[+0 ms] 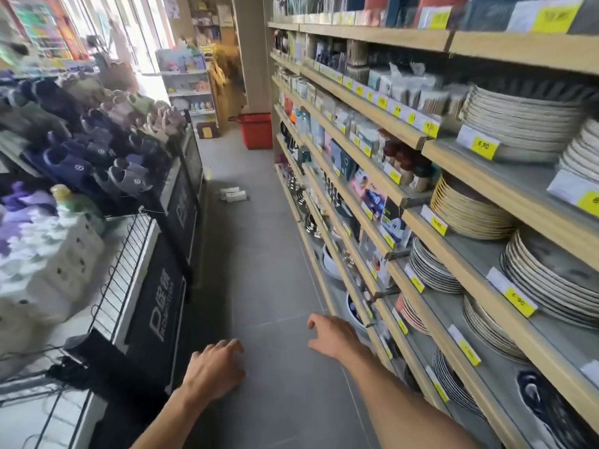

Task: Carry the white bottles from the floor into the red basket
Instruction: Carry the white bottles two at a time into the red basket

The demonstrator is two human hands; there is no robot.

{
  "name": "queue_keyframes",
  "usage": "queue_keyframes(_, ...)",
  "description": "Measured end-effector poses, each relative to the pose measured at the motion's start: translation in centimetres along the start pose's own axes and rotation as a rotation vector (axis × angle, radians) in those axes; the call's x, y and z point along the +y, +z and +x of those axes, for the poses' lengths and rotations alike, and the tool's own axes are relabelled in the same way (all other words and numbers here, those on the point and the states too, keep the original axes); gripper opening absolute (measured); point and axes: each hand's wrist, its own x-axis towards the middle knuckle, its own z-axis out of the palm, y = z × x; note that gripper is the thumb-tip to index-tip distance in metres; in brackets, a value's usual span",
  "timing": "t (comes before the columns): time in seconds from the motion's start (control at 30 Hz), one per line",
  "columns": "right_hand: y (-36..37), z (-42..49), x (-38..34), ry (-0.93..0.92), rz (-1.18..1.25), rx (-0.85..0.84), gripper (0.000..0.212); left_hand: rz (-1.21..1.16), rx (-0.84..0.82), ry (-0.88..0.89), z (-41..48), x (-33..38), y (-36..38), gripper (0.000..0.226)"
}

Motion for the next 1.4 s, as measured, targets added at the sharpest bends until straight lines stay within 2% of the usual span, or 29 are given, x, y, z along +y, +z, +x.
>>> queue_keyframes(0.17, -1.2, 4.9, -0.6, -0.008, -0.008, -0.026, 0.039, 0.02, 0.028, -0.034, 4.8, -2.0, -3.3, 0.047)
queue_keyframes(0.33, -3.2, 10.1, -1.5, 0.003, 0.003, -0.023, 0.039, 0.01, 0.075, -0.038, 9.5, -3.8, -5.9, 0.039)
queue_keyframes(0.57, -4.9, 17.2, -4.0, 0.075, 0.051, -0.047, 0.038, 0.017, 0.053, -0.032, 17.3, -6.5, -9.2, 0.052)
queue_keyframes(0.7, -6.1, 21.0, -5.2, 0.061, -0.002, -0.05, 0.038, -0.082, 0.075, -0.026, 21.0, -7.2, -10.2, 0.061)
queue_keyframes(1.0, -11.3, 29.8, -9.7, 0.05, -0.006, 0.04, 0.04, -0.031, 0.054, 0.056, 30.7, -10.1, -14.4, 0.06)
queue_keyframes(1.3, -14.7, 39.0, -9.5, 0.059, -0.009, 0.069, 0.038, -0.069, 0.035, 0.115, 40.9, -8.5, -16.7, 0.062)
queue_keyframes(1.4, -15.8, 42.3, -8.8, 0.05, -0.014, 0.052, 0.039, -0.057, 0.018, 0.082, 43.5, -8.5, -17.7, 0.063)
